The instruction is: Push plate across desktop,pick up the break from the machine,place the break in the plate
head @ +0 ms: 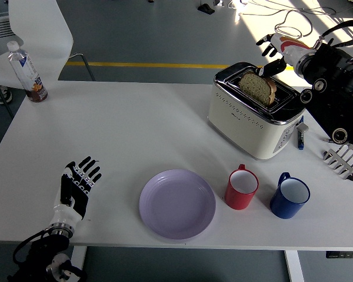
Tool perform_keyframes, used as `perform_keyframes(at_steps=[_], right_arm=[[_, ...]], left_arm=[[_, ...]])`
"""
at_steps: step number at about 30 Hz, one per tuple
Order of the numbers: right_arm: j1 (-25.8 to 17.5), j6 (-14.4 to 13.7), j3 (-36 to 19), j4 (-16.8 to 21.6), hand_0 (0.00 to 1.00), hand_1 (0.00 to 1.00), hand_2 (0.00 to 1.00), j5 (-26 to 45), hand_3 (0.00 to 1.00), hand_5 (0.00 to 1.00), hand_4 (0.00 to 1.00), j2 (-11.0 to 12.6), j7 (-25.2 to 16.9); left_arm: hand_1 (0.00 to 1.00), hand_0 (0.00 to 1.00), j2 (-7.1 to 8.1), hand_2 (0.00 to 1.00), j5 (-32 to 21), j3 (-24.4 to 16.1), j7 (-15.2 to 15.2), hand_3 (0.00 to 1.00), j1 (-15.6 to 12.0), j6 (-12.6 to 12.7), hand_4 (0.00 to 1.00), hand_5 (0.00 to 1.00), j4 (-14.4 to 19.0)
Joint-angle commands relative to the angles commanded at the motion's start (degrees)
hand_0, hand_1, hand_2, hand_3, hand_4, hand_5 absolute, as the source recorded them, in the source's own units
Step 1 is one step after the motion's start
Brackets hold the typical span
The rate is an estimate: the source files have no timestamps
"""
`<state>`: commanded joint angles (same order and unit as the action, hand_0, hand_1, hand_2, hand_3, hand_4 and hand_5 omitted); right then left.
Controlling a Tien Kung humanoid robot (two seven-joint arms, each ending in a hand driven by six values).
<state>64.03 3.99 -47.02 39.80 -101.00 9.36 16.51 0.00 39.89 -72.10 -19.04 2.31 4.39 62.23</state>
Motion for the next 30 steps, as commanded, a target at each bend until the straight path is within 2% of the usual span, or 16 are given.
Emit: perform_keyframes(at_steps=[9, 16, 20, 21, 22, 26, 27, 30], right_arm=[[2.59, 1.31, 1.65, -6.34, 0.769, 0.680, 0.666, -0.81, 0.818, 0.261, 0.773, -3.06, 0.90], [3.52, 2.00, 3.36, -9.69, 0.749, 0.668, 0.650, -0.86, 0.806, 0.273, 0.770, -4.87, 1.61], [4.27, 1.23, 5.62, -11.96, 0.749, 0.668, 0.650, 0.47, 0.806, 0.273, 0.770, -5.75, 1.78], [4.44, 0.53, 6.42, -12.77, 0.701, 0.639, 0.603, 1.26, 0.744, 0.279, 0.769, -6.03, 1.70], [4.53, 0.07, 6.89, -13.31, 0.701, 0.639, 0.603, 1.74, 0.744, 0.279, 0.769, -6.22, 1.63], [4.28, -0.95, 7.73, -14.27, 0.701, 0.639, 0.603, 2.63, 0.744, 0.279, 0.769, -6.85, 1.27], [4.28, -1.00, 7.82, -14.39, 0.636, 0.590, 0.558, 2.72, 0.695, 0.278, 0.762, -6.97, 1.27], [4.43, -1.20, 8.47, -15.04, 0.636, 0.590, 0.558, 3.01, 0.695, 0.278, 0.762, -7.60, 1.45]], left_arm=[[0.774, 0.789, 0.00, 0.822, 0.02, -0.57, -0.14, 0.736, 0.30, -0.05, 0.459, 0.998, 0.37], [0.773, 0.790, 0.00, 0.821, 0.04, -0.56, -0.20, 0.734, 0.29, 0.00, 0.446, 0.998, 0.37], [0.773, 0.790, 0.00, 0.821, 0.11, -0.53, -0.14, 0.734, 0.38, -0.02, 0.446, 0.998, 0.36], [0.772, 0.789, 0.00, 0.821, 0.14, -0.53, -0.12, 0.733, 0.42, -0.01, 0.445, 0.998, 0.36], [0.772, 0.789, 0.00, 0.821, 0.16, -0.52, -0.12, 0.733, 0.44, 0.00, 0.445, 0.998, 0.37], [0.772, 0.789, 0.00, 0.821, 0.16, -0.63, -0.17, 0.733, 0.37, 0.07, 0.445, 0.998, 0.34], [0.771, 0.788, 0.00, 0.821, 0.15, -0.67, -0.18, 0.733, 0.35, 0.08, 0.442, 0.994, 0.34], [0.771, 0.788, 0.00, 0.821, 0.16, -0.82, -0.25, 0.733, 0.22, 0.08, 0.442, 0.994, 0.37]])
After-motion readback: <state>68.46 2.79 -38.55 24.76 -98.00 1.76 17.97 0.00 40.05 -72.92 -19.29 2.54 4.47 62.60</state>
